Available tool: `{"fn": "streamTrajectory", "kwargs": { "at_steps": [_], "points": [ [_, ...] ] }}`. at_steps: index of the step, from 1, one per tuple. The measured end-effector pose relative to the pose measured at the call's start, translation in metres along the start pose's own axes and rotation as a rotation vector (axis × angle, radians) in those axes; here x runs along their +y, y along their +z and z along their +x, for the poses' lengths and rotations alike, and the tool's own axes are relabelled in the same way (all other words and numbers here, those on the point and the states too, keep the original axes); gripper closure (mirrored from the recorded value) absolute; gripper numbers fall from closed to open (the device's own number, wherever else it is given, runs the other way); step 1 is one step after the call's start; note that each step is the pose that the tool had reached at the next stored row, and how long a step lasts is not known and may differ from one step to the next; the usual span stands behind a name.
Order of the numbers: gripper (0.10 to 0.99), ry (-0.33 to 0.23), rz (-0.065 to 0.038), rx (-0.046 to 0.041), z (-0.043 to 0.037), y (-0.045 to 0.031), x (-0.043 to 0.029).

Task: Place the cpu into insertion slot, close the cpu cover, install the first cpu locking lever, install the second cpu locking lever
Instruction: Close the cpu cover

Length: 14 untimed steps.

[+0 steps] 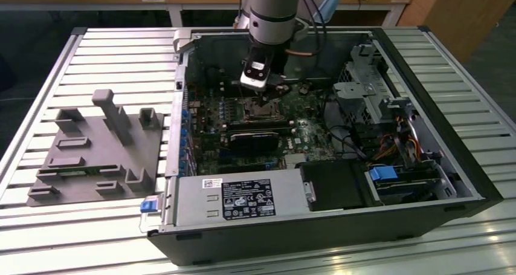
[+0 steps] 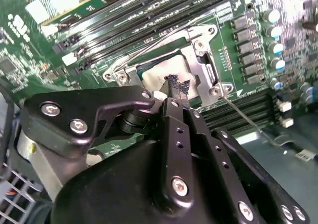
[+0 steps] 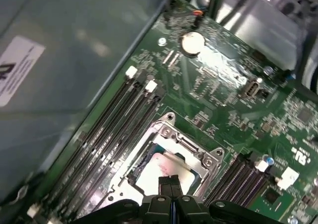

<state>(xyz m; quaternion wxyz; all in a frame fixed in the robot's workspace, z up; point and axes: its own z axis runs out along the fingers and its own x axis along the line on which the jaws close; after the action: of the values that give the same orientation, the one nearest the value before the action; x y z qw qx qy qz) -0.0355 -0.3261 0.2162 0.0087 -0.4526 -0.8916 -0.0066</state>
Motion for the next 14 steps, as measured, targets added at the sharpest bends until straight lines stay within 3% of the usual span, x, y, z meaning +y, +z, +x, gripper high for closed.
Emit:
{"fn": "streamTrajectory", "kwargs": {
  "at_steps": [14],
  "points": [
    [0.980, -0.204, 0.000, 0.0053, 0.0000, 0.0001, 0.0000]
  ]
}}
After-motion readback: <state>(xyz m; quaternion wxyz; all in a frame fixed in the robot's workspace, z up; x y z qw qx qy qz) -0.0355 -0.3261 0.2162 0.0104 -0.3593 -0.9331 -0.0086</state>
